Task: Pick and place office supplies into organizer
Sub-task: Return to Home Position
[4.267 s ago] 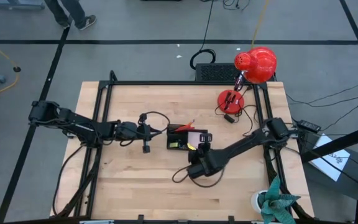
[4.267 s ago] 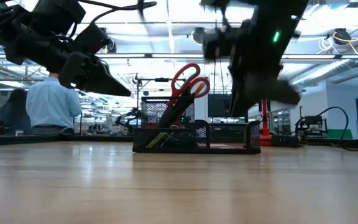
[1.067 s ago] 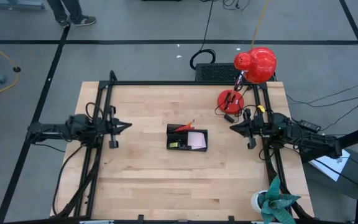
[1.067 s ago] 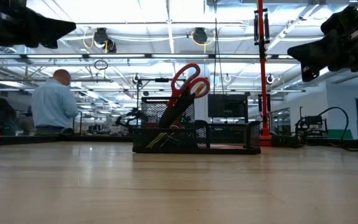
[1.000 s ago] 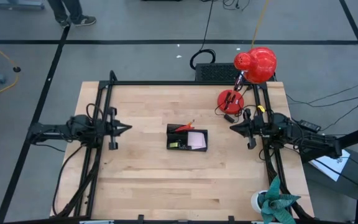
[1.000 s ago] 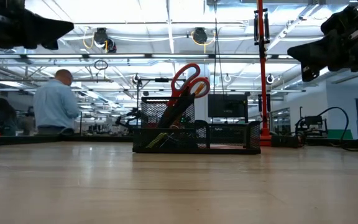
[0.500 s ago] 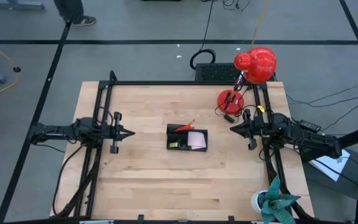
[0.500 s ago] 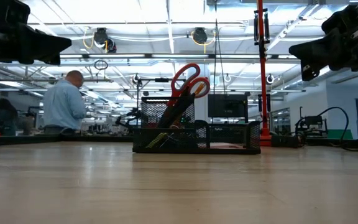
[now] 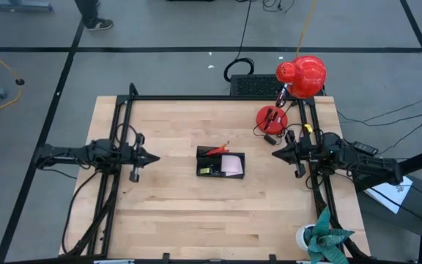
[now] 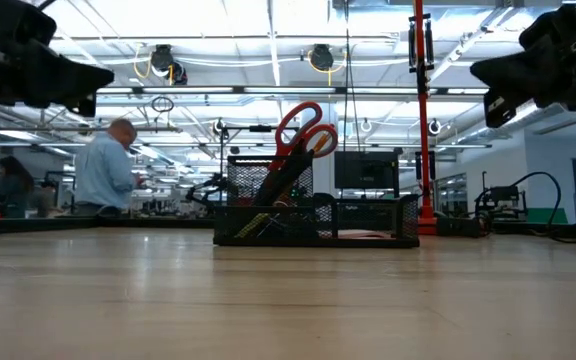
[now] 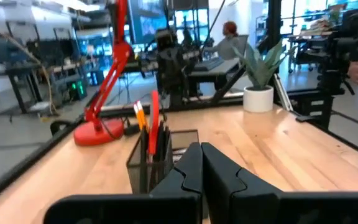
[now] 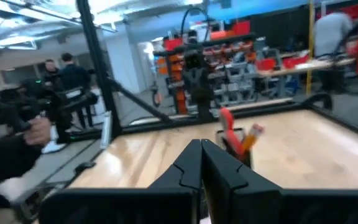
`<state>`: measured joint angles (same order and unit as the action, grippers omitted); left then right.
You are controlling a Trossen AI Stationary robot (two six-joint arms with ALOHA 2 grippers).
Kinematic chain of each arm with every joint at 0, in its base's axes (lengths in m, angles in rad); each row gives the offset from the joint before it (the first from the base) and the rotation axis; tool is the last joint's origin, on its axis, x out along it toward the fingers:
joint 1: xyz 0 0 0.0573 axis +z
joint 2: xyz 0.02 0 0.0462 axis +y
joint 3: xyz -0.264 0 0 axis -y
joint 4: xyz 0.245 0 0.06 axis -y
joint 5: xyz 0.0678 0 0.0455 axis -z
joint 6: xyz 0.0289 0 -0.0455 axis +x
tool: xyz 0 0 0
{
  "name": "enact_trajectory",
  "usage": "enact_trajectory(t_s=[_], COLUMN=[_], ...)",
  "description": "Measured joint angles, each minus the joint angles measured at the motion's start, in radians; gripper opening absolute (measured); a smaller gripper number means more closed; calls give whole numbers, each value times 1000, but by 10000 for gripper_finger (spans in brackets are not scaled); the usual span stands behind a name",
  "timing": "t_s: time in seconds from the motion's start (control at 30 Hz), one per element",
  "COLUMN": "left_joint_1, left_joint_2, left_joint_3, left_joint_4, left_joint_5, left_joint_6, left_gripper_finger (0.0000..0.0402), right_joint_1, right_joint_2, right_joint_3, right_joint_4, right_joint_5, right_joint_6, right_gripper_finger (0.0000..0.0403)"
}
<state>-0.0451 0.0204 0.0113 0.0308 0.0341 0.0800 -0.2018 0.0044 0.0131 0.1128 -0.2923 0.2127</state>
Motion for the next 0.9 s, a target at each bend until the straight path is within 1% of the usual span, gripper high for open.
enact_trajectory(t_s=[0.07, 0.13, 0.23, 0.3, 0.4, 0.57, 0.73, 0.9], left_joint_1=[-13, -26, -32, -32, -32, -32, -32, -32], left_joint_2=[0, 0, 0, 0, 0, 0, 1, 1], left_joint_3=[0, 0, 0, 0, 0, 0, 0, 0], left_joint_4=[21, 37, 36, 25, 16, 0, -2, -1], left_joint_5=[-1, -6, -49, -61, -61, -62, -61, -62], left_joint_6=[25, 47, 62, 65, 55, 15, -50, -56], left_gripper_finger=[2, 2, 2, 2, 1, 6, 3, 14], right_joint_1=[26, 59, 95, 104, 114, 130, 132, 132], right_joint_2=[5, 8, 6, 7, 7, 7, 7, 7], right_joint_3=[1, 1, 1, 1, 1, 1, 1, 1], right_joint_4=[-29, -24, -6, -8, -20, -19, -11, -12], right_joint_5=[10, 45, 102, 136, 131, 131, 164, 161], right_joint_6=[1, -5, -48, -87, -128, -129, -84, -68], right_gripper_finger=[0, 0, 0, 0, 0, 0, 0, 0])
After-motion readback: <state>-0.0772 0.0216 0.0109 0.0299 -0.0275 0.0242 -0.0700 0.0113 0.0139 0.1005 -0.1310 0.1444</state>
